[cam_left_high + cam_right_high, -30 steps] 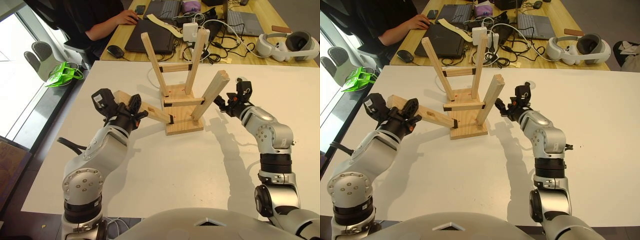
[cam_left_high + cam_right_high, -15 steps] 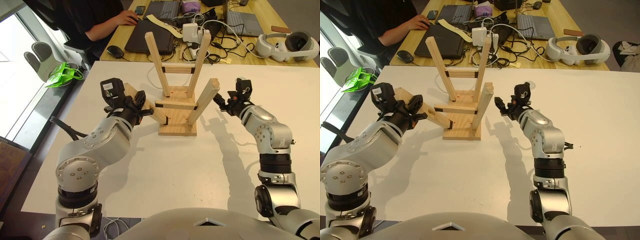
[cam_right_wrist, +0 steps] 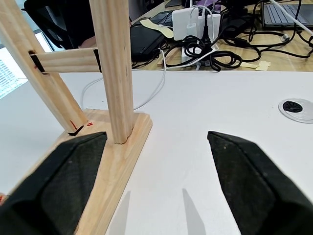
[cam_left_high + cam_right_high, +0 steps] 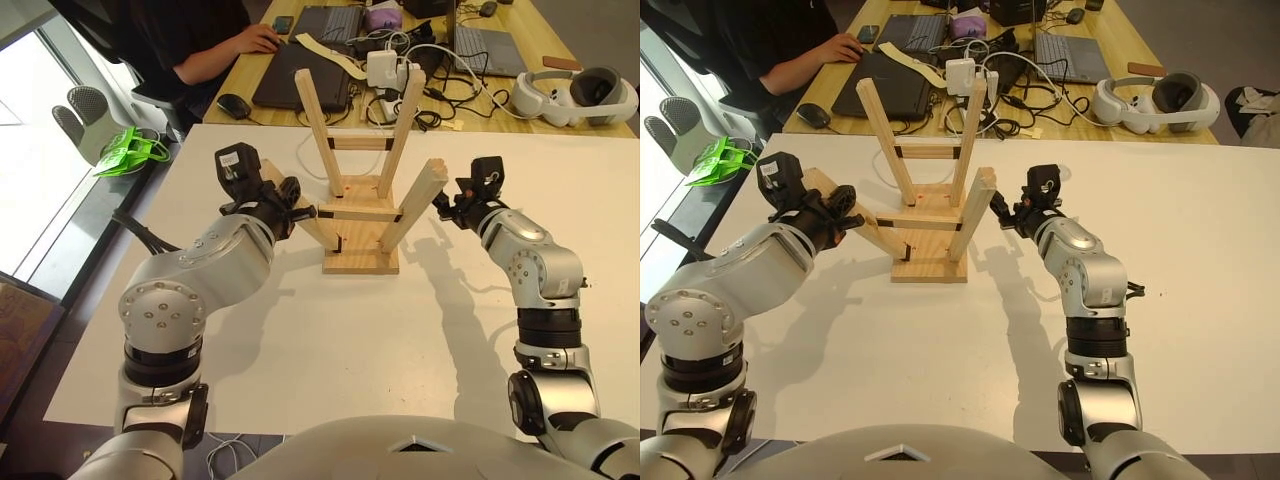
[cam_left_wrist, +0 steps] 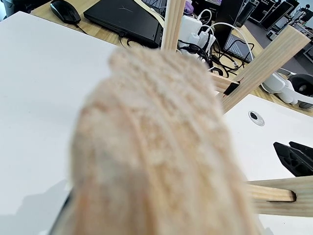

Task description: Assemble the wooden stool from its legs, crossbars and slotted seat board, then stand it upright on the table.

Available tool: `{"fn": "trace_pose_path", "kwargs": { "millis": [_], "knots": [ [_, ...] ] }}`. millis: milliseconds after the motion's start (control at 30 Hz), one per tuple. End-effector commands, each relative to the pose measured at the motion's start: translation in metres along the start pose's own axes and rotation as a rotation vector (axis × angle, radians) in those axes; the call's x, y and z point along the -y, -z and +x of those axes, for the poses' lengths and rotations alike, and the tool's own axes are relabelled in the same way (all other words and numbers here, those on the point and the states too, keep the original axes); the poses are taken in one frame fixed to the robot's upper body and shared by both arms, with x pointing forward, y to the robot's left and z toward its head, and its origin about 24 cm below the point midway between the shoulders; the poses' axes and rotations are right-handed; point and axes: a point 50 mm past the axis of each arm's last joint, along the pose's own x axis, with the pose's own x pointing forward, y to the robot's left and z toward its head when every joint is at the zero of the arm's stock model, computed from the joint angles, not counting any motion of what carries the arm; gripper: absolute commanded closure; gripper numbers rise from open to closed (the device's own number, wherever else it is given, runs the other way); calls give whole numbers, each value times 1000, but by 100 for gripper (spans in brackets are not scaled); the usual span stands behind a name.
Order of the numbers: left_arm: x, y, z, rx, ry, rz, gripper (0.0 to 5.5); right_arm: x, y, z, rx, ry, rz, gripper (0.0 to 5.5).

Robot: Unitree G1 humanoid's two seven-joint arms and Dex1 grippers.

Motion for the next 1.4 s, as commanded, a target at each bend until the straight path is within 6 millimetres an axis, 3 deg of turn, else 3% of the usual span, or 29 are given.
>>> {"fn": "trace_pose_path", "kwargs": {
  "millis": [33,300,533,900,1067,1100,1400],
  "knots": [
    [1,32,12,-210,51,111,449,0,2,-3,12,25,-7,165],
    [23,17,33,-237,196,293,449,-3,6,-7,49,79,15,165],
    [15,24,40,-281,204,344,449,-6,4,-8,73,93,9,165],
    [18,39,34,-229,173,279,449,-12,-5,-3,95,70,-41,165],
    [21,34,33,-164,145,245,449,-17,-13,-1,133,58,-57,165],
    [22,31,32,-143,151,245,412,-17,-13,-1,135,57,-59,165],
    [25,11,32,-30,135,216,289,-18,-27,-3,197,72,-92,165]
  ]
}}
